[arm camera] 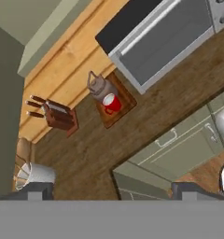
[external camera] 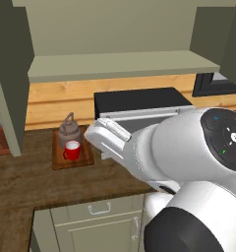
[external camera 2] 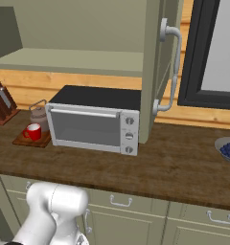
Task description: Pick the kettle from the counter and place it on the tray. Then pick the mug from the cabinet and place it on the tray. Then close the cabinet doors.
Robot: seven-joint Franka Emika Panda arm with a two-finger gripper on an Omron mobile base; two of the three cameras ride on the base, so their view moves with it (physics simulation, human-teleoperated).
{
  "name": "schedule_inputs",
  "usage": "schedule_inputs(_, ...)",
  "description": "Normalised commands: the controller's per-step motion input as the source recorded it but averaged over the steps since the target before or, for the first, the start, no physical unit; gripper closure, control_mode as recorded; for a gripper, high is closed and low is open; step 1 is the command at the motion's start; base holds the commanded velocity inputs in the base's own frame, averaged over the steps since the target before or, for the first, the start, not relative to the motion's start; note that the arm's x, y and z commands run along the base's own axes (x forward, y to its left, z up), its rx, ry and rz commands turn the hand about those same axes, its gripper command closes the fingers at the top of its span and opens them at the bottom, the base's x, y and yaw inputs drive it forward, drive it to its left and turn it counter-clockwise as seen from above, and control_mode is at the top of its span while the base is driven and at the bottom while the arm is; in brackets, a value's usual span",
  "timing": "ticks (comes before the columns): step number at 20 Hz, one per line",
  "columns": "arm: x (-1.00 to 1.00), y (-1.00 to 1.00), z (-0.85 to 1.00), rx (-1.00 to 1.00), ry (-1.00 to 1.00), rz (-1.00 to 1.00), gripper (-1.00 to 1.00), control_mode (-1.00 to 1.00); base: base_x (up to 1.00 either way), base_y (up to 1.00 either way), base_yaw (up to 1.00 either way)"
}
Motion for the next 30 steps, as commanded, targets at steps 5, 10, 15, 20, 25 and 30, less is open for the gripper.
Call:
schedule_inputs(5, -0.05, 0.92, 0.02, 0.19, 0.09, 0.0, -1.0, -1.0, 0.0, 0.0, 0.0)
schedule_inputs(10, -0.03, 0.84, 0.11, 0.14, 0.02, 0.02, -1.0, -1.0, 0.0, 0.0, 0.0)
schedule_inputs(15, -0.15, 0.61, 0.17, 0.2, 0.05, 0.04, -1.0, -1.0, 0.0, 0.0, 0.0)
schedule_inputs(20, -0.1, 0.45, 0.23, 0.2, 0.01, 0.02, -1.0, -1.0, 0.0, 0.0, 0.0)
schedule_inputs(25, 0.14, 0.49, 0.18, 0.15, 0.03, 0.0, -1.0, -1.0, 0.0, 0.0, 0.0)
schedule_inputs(30, 0.35, 0.54, 0.21, 0.06, 0.0, 0.03, -1.0, -1.0, 0.0, 0.0, 0.0)
